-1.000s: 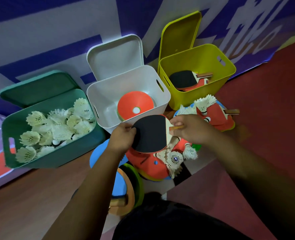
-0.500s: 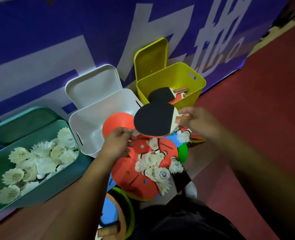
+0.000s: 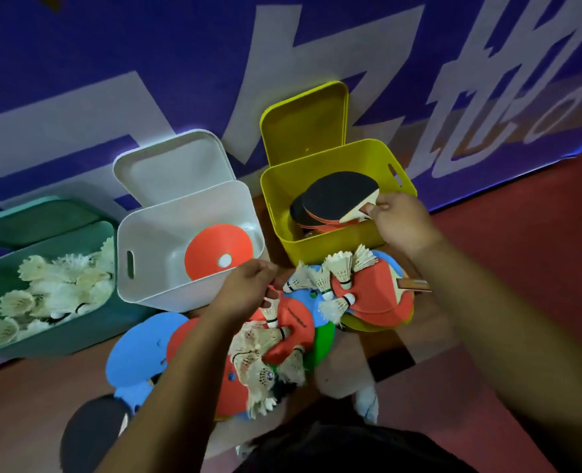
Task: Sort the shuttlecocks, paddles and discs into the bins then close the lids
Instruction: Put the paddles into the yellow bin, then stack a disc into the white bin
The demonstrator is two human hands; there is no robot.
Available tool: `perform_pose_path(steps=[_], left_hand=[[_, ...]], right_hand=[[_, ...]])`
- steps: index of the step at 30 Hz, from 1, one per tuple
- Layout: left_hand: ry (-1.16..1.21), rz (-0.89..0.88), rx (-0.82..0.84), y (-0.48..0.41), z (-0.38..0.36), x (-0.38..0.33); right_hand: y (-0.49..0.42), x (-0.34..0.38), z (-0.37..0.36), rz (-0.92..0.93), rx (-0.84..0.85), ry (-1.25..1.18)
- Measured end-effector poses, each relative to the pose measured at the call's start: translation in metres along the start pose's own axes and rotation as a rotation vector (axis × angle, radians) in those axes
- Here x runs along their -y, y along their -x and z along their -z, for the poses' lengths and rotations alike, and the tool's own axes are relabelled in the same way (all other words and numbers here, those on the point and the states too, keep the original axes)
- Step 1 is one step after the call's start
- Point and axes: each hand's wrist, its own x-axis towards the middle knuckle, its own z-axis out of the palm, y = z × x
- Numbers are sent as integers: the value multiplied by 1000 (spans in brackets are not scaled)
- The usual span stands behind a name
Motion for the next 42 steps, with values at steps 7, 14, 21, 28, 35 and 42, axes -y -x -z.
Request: perform_pose_path(steps=[7, 14, 21, 28, 35, 42], left_hand=[[-5, 61, -40, 16, -21, 6], [80, 204, -198, 44, 3, 37], [118, 229, -264, 63, 21, 66], [111, 256, -359, 68, 40, 94], [172, 301, -725, 98, 92, 131], [3, 444, -676, 127, 128, 183]], right_hand=[[-48, 14, -11, 47, 160, 50], [-75, 28, -32, -38, 141, -44], [-38, 34, -59, 100, 14, 70], [42, 65, -113, 443, 176, -26], [103, 79, -177, 617, 478, 15], [139, 98, -238, 609, 721, 135]])
